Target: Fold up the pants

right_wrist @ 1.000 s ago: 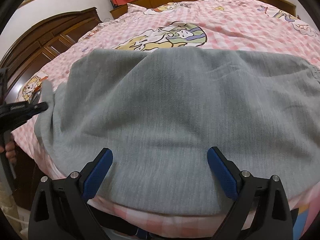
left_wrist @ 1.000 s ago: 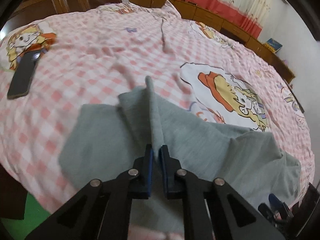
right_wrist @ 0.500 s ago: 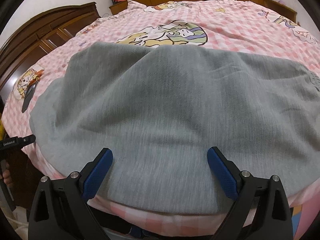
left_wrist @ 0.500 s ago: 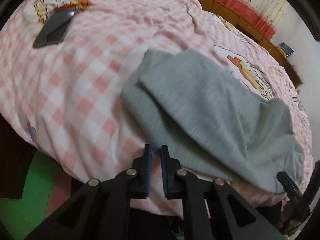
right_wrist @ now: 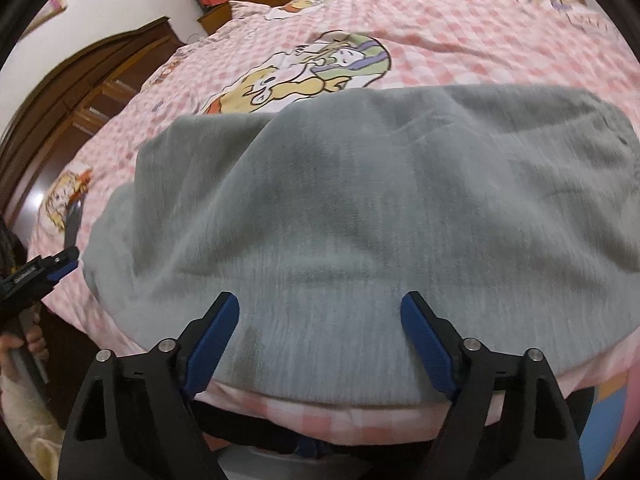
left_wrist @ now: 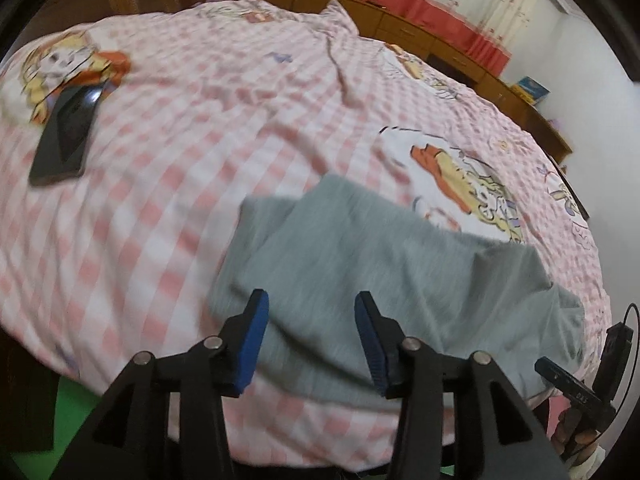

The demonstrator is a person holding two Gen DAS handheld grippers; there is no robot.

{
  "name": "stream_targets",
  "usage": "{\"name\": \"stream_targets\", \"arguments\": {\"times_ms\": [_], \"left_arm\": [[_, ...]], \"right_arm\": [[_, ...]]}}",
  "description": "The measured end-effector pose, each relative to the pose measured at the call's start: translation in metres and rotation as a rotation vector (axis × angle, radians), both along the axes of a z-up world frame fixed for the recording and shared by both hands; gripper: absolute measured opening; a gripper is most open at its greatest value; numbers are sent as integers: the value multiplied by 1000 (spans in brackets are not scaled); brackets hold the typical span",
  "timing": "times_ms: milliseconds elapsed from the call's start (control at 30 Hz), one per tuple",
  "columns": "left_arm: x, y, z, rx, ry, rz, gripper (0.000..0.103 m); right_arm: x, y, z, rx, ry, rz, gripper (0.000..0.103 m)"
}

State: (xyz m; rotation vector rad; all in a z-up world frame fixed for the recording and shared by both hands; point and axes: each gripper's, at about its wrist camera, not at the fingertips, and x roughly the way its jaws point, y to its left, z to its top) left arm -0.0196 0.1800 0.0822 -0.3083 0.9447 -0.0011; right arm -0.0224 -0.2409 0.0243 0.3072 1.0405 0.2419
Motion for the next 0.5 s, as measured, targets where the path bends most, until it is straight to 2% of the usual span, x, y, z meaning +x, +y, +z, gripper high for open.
{"name": "stream_targets", "arguments": {"times_ms": [133,267,400,500], "left_arm": [[37,-1,3,37,-2,-60,53],[74,-4,-3,28,8,-119,55],[102,-5,-13,23,23,-137,55],[119,-2,-25,-22,59,-145,56]], "right_arm": [[3,-3,1,5,26,-11,82],[9,3,-8,-28,40,-5,82],[8,17,-12,-93,9,29,92],[8,24,-15,-131,-5,52,96]]}}
